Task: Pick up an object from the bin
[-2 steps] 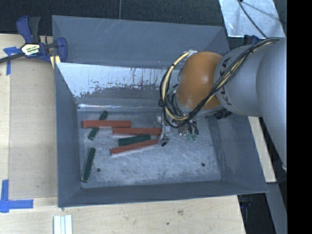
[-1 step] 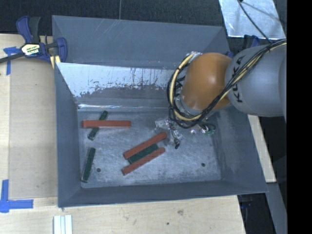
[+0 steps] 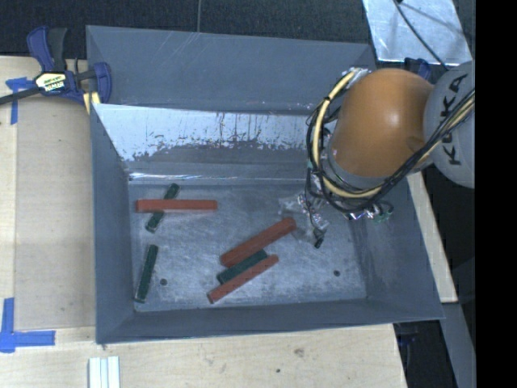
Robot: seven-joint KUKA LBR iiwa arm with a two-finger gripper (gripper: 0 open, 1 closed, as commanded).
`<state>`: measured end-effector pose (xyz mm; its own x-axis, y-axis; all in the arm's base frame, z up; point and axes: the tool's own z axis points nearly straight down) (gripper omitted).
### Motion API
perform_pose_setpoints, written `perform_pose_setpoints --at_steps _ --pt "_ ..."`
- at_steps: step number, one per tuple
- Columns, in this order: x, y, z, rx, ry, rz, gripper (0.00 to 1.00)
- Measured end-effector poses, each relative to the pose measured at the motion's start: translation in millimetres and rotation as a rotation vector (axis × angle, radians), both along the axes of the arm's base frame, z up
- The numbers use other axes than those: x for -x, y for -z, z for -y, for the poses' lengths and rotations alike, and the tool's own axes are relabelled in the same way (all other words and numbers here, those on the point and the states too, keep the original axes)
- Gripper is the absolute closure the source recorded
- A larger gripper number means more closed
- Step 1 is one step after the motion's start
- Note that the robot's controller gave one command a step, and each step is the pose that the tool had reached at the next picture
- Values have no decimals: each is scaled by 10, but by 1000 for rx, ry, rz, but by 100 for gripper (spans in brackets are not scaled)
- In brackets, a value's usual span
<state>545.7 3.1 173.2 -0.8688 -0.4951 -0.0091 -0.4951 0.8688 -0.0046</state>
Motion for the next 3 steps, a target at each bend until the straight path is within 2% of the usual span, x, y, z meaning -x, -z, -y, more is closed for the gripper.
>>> perform_pose_setpoints --at_steps 1,2,3 --pt "-298 -844 -196 -1 1 3 100" --pt "366 40 -823 -2 -16 -19 100" --pt "595 577 -1347 -2 -15 -15 100"
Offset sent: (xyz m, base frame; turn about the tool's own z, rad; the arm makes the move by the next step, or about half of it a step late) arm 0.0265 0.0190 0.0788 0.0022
